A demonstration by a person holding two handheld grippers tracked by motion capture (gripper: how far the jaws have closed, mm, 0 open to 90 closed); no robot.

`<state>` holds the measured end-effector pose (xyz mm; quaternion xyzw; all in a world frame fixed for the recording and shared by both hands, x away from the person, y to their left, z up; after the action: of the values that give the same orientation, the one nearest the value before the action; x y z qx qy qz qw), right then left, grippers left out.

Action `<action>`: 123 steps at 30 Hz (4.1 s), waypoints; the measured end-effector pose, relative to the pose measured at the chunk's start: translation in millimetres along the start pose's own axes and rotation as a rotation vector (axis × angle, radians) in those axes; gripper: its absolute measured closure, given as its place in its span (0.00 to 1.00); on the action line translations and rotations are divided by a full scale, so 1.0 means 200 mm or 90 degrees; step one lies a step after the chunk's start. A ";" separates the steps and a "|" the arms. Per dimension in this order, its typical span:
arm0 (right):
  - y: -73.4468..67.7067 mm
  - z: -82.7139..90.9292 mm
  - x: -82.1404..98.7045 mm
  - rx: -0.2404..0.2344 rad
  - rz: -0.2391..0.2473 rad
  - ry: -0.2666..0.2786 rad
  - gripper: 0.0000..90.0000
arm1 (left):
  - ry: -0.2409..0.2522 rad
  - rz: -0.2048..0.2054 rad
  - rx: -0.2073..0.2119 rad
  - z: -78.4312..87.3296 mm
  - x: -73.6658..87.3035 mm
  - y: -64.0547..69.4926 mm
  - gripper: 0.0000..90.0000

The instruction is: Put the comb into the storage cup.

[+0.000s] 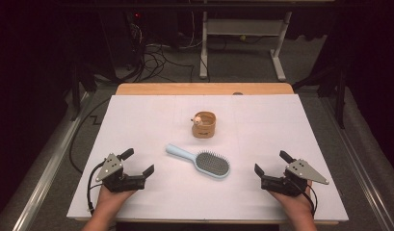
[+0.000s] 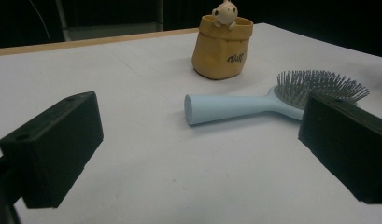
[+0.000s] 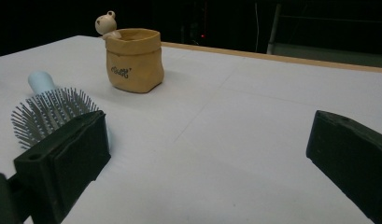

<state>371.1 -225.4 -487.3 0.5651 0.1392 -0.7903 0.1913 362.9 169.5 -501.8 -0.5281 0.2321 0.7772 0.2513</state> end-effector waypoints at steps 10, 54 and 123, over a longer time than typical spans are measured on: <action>0.00 0.01 -0.01 0.001 0.001 0.008 0.00 | 0.005 -0.001 0.006 0.00 0.00 0.01 0.00; -0.06 -0.03 0.09 -0.022 0.020 -0.142 0.00 | -0.011 -0.018 0.026 0.00 0.00 0.04 0.03; -0.32 -0.22 0.19 -0.157 0.073 -0.320 0.00 | 0.005 0.013 0.035 0.00 -0.01 0.03 0.00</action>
<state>366.3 -154.8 -537.5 0.3311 0.1504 -0.8705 0.3315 360.5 165.1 -498.8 -0.5218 0.2597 0.7708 0.2570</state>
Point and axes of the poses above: each handheld gripper's, and its own axes: z roughly backward along the jaws, x roughly out of its underside, y roughly to its right, the point moved 10 cm from there along -z, roughly forward along the jaws, and after that the axes turned 3 degrees about -y, right-handed, at the moved point
